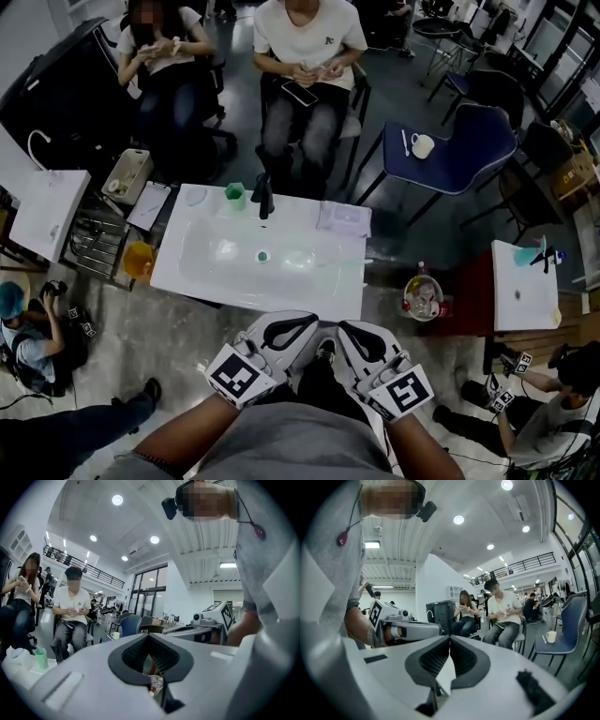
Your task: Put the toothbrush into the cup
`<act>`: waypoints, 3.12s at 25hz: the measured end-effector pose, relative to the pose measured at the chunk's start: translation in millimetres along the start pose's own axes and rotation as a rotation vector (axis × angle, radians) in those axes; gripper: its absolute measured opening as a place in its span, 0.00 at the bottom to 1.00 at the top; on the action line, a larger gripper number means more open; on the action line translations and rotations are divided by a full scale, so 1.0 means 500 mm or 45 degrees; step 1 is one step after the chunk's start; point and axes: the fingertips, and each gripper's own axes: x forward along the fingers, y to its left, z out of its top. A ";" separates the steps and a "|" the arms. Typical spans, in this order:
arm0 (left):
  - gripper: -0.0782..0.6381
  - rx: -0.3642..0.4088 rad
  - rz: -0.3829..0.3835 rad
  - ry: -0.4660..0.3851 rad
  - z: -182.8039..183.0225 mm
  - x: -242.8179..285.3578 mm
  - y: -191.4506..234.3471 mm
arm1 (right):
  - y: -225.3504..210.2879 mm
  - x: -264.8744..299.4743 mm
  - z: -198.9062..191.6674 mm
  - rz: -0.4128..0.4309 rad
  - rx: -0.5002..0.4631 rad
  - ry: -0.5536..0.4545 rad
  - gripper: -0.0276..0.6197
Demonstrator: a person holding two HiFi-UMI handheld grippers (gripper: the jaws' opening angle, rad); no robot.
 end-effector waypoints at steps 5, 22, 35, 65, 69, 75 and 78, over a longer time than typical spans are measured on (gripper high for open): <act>0.12 -0.015 0.043 -0.005 -0.009 0.052 0.042 | -0.066 0.023 -0.013 0.041 -0.013 0.024 0.07; 0.12 0.026 0.233 0.029 -0.082 0.209 0.151 | -0.253 0.096 -0.128 0.251 -0.028 0.217 0.07; 0.12 0.041 0.403 0.033 -0.180 0.262 0.226 | -0.326 0.160 -0.303 0.483 -0.108 0.533 0.07; 0.12 -0.079 0.496 0.078 -0.314 0.274 0.332 | -0.392 0.295 -0.642 0.952 -0.794 1.403 0.22; 0.12 -0.078 0.504 0.074 -0.315 0.267 0.335 | -0.390 0.299 -0.653 0.999 -0.808 1.461 0.22; 0.12 -0.095 0.514 0.070 -0.317 0.261 0.342 | -0.397 0.311 -0.657 1.023 -0.803 1.537 0.16; 0.12 -0.134 0.535 0.065 -0.310 0.258 0.343 | -0.401 0.318 -0.659 1.021 -0.792 1.566 0.11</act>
